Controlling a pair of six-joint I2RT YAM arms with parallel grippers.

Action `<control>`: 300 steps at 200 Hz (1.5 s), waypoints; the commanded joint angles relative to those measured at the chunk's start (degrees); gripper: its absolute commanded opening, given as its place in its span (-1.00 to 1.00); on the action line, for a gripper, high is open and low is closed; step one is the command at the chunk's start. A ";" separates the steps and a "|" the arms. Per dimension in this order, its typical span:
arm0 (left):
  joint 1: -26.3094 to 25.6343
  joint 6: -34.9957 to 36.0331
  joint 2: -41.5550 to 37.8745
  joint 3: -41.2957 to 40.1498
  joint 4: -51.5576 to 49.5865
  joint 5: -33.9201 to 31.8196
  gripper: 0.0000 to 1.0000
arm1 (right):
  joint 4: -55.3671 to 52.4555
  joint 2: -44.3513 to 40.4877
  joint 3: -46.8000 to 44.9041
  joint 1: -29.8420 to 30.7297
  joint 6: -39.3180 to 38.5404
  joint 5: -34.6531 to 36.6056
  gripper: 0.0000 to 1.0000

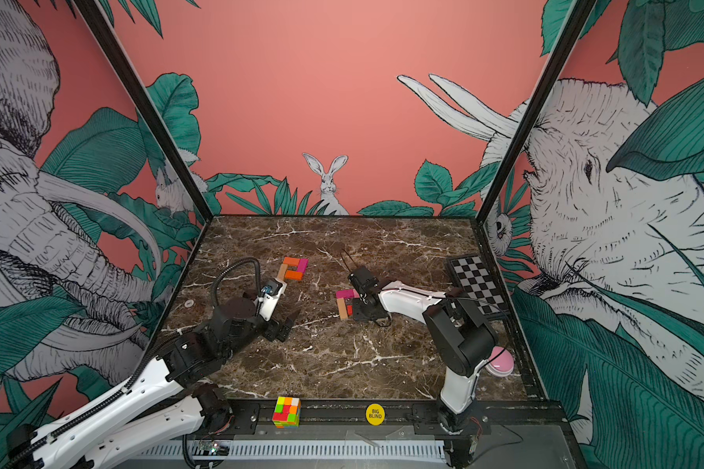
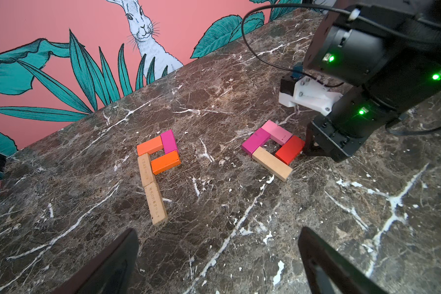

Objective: Assemble the letter p with building blocks
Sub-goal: Assemble the building block at the center of the board.

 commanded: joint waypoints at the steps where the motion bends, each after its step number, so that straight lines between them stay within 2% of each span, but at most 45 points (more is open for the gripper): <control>1: 0.46 -0.60 -0.26 1.17 0.66 -0.06 0.99 | -0.75 0.70 0.99 -0.30 -0.49 1.05 -0.77; 104: 0.48 -0.69 -0.28 1.10 0.54 -0.22 0.99 | -0.64 -1.76 -0.17 -1.15 -0.74 0.47 -0.75; 157: 0.51 -0.72 -0.26 1.23 0.58 0.11 0.99 | -0.72 -5.41 -1.80 -4.89 -1.66 -0.48 -0.73; 300: 0.51 -0.60 0.05 1.23 0.63 -0.11 0.99 | 0.82 3.40 3.69 -5.84 -2.76 -3.45 -0.72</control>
